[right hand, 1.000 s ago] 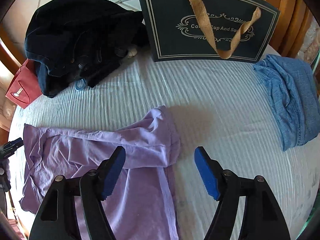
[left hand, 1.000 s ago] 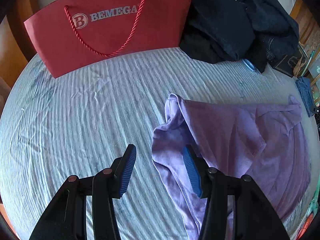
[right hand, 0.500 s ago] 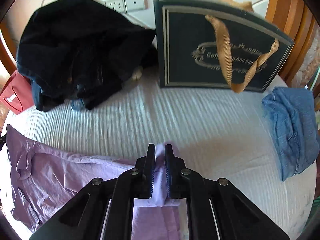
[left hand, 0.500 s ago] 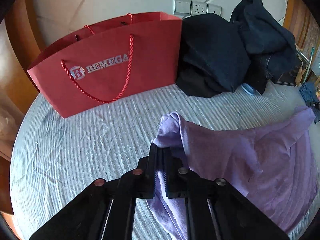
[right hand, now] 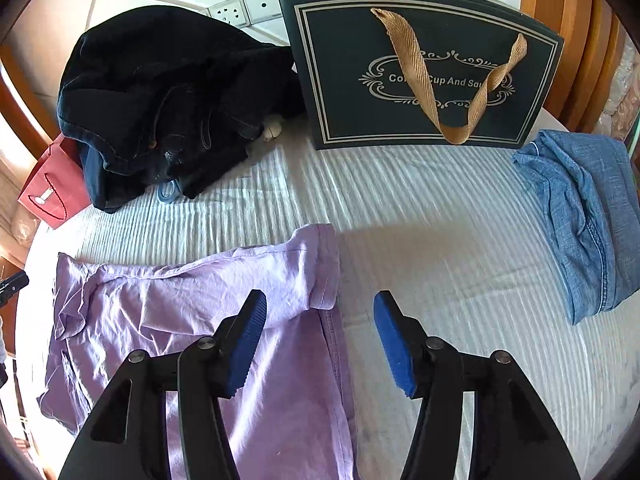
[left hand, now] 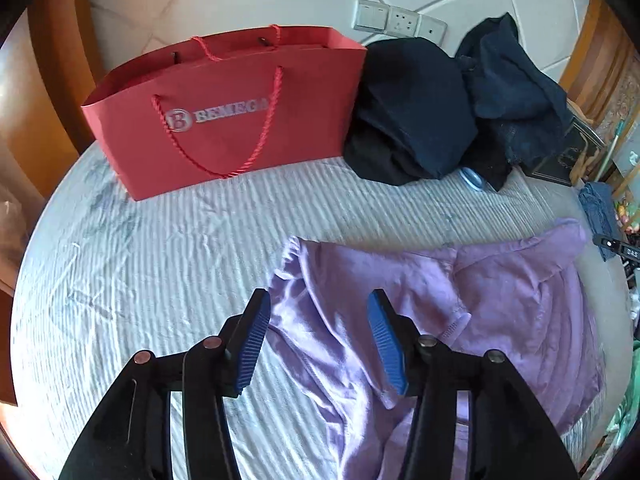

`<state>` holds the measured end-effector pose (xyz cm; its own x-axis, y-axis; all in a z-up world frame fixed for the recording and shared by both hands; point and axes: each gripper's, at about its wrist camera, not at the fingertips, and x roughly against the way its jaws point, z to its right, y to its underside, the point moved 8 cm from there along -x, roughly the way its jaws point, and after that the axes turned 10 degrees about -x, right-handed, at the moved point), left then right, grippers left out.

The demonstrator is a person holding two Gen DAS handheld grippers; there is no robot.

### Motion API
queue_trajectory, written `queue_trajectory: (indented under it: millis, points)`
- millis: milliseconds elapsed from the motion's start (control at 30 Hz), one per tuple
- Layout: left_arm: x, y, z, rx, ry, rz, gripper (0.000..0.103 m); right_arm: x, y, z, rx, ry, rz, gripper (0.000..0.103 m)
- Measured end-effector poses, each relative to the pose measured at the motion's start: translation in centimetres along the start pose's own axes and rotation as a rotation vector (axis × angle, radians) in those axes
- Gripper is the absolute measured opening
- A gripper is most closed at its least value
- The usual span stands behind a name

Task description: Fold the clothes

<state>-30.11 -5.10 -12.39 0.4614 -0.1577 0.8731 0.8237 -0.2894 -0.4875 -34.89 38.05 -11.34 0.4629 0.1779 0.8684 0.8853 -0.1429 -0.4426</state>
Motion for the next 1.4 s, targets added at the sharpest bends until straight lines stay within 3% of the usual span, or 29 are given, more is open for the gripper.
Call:
queue_trajectory:
  millis: [100,133,200,367,400,433,467,500,533,600,733,867,1067,1200,1267,1300,1333,1400]
  points:
    - [-1.4,0.9,3.4,-0.064,0.047,-0.03,0.052,-0.2,-0.4,0.2,-0.01,-0.011,-0.004,0.058]
    - [-2.0,1.3,4.5,-0.084,0.061,-0.042,0.052,-0.3,-0.5,0.2,-0.015,-0.017,-0.005,0.063]
    - [-3.2,1.7,5.7,-0.118,0.055,-0.061,0.052,-0.8,-0.9,0.1,-0.029,-0.031,-0.019,0.071]
    - [-5.4,2.2,7.1,-0.168,0.03,-0.098,0.051,-2.4,-1.5,-0.7,-0.022,-0.042,-0.065,0.074]
    - [-5.6,2.2,6.9,-0.166,0.024,-0.103,0.048,-3.0,-1.4,-0.8,-0.021,-0.036,-0.089,0.074]
    - [-5.7,2.1,6.7,-0.164,0.017,-0.107,0.021,-3.5,-1.2,-0.9,-0.017,-0.031,-0.113,0.074]
    - [-5.9,2.1,6.5,-0.162,0.011,-0.112,0.001,-4.1,-1.1,-1.0,-0.012,-0.026,-0.137,0.058]
    - [-6.1,2.1,6.3,-0.16,0.005,-0.117,0.001,-4.6,-0.9,-1.2,0.009,-0.007,-0.155,0.017]
    - [-6.3,2.1,6.1,-0.159,-0.001,-0.121,0.0,-4.7,-1.1,-1.4,0.045,0.03,-0.144,0.007]
    - [-5.1,0.6,4.8,-0.133,-0.036,-0.075,0.0,-3.9,-2.4,-2.5,0.094,0.052,-0.071,0.007]
    - [-1.6,-2.9,2.1,-0.095,-0.093,0.029,0.0,-1.2,-5.3,-4.9,0.118,0.004,0.051,0.007]
    - [2.1,-3.8,1.5,-0.091,-0.114,0.097,0.0,0.7,-5.2,-5.4,0.133,-0.021,0.093,0.007]
    - [6.7,0.2,5.2,-0.145,-0.063,0.117,0.0,4.4,0.1,-4.4,0.146,-0.094,0.114,0.007]
    - [7.9,5.2,7.5,-0.177,-0.034,0.063,0.0,5.2,5.4,-1.7,0.15,-0.115,0.039,0.007]
    - [7.5,8.3,8.6,-0.182,0.01,0.001,0.001,4.6,8.5,-0.5,0.144,-0.124,-0.046,0.01]
    - [6.9,9.9,9.3,-0.187,0.031,-0.048,0.001,4.3,10.1,0.1,0.141,-0.129,-0.089,0.021]
    - [6.2,11.6,9.9,-0.193,0.052,-0.099,0.001,3.7,11.3,0.8,0.143,-0.102,-0.126,0.051]
    - [5.0,13.8,10.2,-0.196,0.041,-0.173,0.01,2.6,13.6,2.4,0.149,-0.038,-0.2,0.076]
